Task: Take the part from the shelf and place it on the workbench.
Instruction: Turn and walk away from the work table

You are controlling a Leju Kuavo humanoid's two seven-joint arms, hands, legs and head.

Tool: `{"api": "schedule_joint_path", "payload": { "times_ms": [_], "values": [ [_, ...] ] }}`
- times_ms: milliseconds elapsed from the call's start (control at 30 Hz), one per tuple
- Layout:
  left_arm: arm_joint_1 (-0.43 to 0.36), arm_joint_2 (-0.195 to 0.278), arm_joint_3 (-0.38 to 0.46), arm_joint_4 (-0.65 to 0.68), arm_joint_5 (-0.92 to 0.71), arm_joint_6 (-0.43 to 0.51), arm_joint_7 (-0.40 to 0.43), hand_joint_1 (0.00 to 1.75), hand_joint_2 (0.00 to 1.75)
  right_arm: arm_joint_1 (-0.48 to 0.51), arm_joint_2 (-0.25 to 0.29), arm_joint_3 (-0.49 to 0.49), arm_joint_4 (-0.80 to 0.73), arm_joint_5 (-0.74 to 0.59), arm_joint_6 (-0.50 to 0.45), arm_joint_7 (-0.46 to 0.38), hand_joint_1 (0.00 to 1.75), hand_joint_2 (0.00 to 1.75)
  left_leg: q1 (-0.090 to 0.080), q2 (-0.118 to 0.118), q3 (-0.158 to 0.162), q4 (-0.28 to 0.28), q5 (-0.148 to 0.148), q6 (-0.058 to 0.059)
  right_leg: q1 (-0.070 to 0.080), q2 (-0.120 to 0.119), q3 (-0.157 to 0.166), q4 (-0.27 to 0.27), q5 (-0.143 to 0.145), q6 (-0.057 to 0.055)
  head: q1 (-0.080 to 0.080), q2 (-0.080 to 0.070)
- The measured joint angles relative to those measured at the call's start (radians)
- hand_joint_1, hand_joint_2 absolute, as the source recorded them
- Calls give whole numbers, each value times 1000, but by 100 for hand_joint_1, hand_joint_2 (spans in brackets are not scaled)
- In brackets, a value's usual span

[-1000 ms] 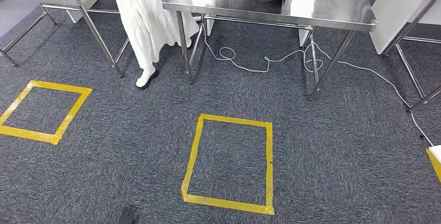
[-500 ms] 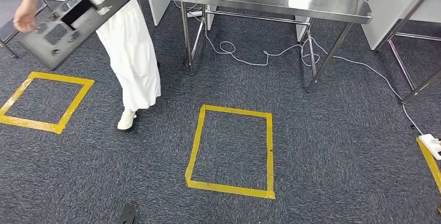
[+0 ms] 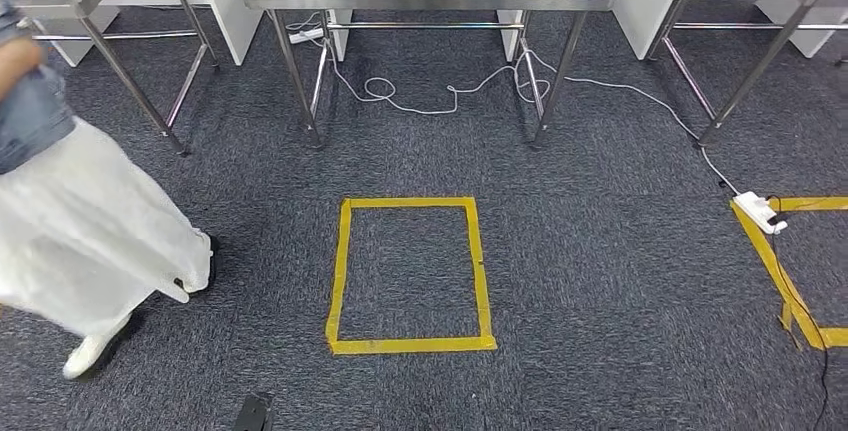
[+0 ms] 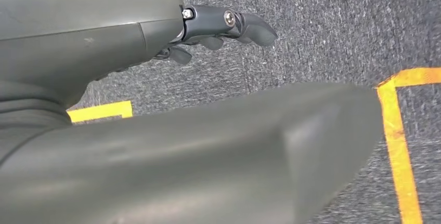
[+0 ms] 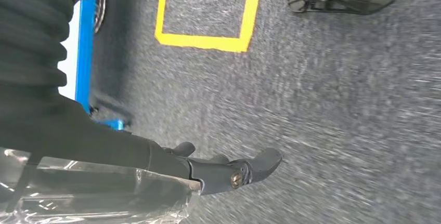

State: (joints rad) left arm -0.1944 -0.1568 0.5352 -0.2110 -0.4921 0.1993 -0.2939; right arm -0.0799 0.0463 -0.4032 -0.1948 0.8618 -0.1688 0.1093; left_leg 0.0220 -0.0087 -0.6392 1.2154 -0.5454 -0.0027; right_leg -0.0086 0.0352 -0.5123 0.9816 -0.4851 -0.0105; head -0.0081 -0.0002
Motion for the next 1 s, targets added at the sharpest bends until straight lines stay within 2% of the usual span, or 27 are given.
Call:
{"api": "schedule_joint_path", "payload": {
  "times_ms": [67,100,133,200,267,333,367,400,433,467,500,533,567,600,633,700,733,767,800,833,867,900,933,967,1000],
  "values": [
    [1,2,0,0,0,-1,1,0,0,0,3,0,0,0,-1,1,0,175,1,-38,83,-128,46,12,1,24,-9,5,6,7,1,0],
    [2,3,0,0,0,-1,2,0,0,-1,4,0,1,0,-1,1,0,175,0,-54,107,-168,55,17,2,33,-13,7,9,12,1,0],
    [3,4,0,0,0,-2,3,0,0,-2,5,0,1,0,-1,1,0,175,-2,-61,117,-187,54,21,1,43,-19,8,12,18,0,0],
    [1,3,0,0,0,0,4,0,0,-1,6,-1,1,-1,-2,1,0,175,-3,-39,120,-208,54,28,3,58,-32,9,20,31,-2,0],
    [-2,1,0,0,-1,0,5,0,0,0,5,-2,1,-3,1,3,0,175,2,-14,120,-229,59,39,6,35,-62,41,7,37,0,0],
    [0,-1,0,0,-2,-6,8,0,0,-2,4,-6,1,-7,7,4,0,175,3,13,117,-236,67,45,2,-5,-118,147,-43,35,5,0],
    [2,-1,0,0,-2,-10,9,0,0,-3,4,-8,1,-8,10,4,0,175,3,27,114,-236,68,46,-1,-15,-151,216,-69,36,9,0],
    [4,-2,0,1,-2,-14,11,0,0,-3,3,-11,1,-9,13,4,0,175,3,41,113,-236,69,45,-6,-20,-177,272,-86,41,9,0],
    [6,-2,0,1,-2,-16,12,0,0,-1,3,-13,1,-9,14,4,0,175,4,55,112,-235,69,44,-10,-24,-188,297,-89,49,9,0],
    [6,-3,0,1,-2,-18,12,0,0,1,2,-15,1,-10,14,4,0,175,6,68,113,-235,69,41,-16,-29,-176,279,-75,61,10,0],
    [6,-4,0,1,-2,-19,12,0,0,2,1,-16,1,-10,14,4,0,175,8,80,114,-235,69,38,-22,-39,-144,223,-50,74,10,0],
    [6,-5,0,1,-2,-20,12,0,0,2,0,-16,1,-10,14,4,0,175,10,91,116,-234,68,32,-27,-61,-102,144,-23,86,11,0],
    [6,-5,0,1,-2,-20,12,0,0,0,1,-16,1,-10,14,4,0,175,8,101,117,-233,66,23,-27,-84,-64,76,-1,92,13,0],
    [5,-4,0,1,-2,-20,12,0,0,-2,1,-16,1,-10,14,4,0,175,6,110,119,-232,65,15,-26,-98,-41,31,12,89,12,0],
    [4,-4,0,1,-2,-20,12,0,0,-3,2,-16,2,-10,14,4,0,175,2,118,120,-231,64,8,-23,-105,-32,11,18,82,12,0],
    [2,-4,0,1,-2,-20,12,0,0,-1,2,-17,2,-10,14,4,0,175,3,135,123,-232,64,-3,-20,-84,-41,13,22,60,7,0],
    [1,-4,0,1,-2,-20,12,0,0,0,1,-17,2,-10,14,4,0,175,7,129,122,-228,58,-9,-21,-74,-44,14,24,53,6,0],
    [1,-5,0,1,-2,-21,12,0,0,1,1,-17,2,-10,15,4,0,175,12,109,115,-211,42,-13,-22,-63,-46,14,27,44,5,0],
    [1,-5,0,1,-2,-22,12,0,0,1,1,-18,2,-10,15,4,0,175,15,81,99,-172,12,-15,-23,-52,-47,14,30,35,2,0],
    [2,-5,0,1,-2,-24,13,0,0,0,2,-18,3,-9,15,4,0,175,15,47,72,-112,-25,-15,-22,-41,-50,13,34,27,0,0],
    [4,-5,0,1,-2,-27,14,0,0,-1,2,-18,3,-9,15,4,0,175,14,24,39,-39,-63,-12,-17,-29,-54,13,36,21,-3,0],
    [6,-5,0,1,-2,-30,15,0,0,-2,3,-18,3,-9,16,4,0,175,12,14,6,27,-88,-8,-12,-15,-56,14,39,16,-4,0],
    [8,-5,0,2,-2,-32,17,0,0,-1,3,-18,3,-9,16,4,0,175,10,10,-15,66,-94,-4,-7,-1,-58,14,41,13,-4,0],
    [8,-5,0,2,-2,-34,18,0,0,0,3,-18,3,-9,16,4,0,175,7,8,-19,69,-81,3,-2,14,-59,14,43,11,-4,0],
    [8,-5,0,2,-2,-36,20,0,0,1,3,-18,3,-8,16,5,0,175,4,4,-2,32,-51,12,2,29,-59,14,44,9,-4,0]
  ]
}}
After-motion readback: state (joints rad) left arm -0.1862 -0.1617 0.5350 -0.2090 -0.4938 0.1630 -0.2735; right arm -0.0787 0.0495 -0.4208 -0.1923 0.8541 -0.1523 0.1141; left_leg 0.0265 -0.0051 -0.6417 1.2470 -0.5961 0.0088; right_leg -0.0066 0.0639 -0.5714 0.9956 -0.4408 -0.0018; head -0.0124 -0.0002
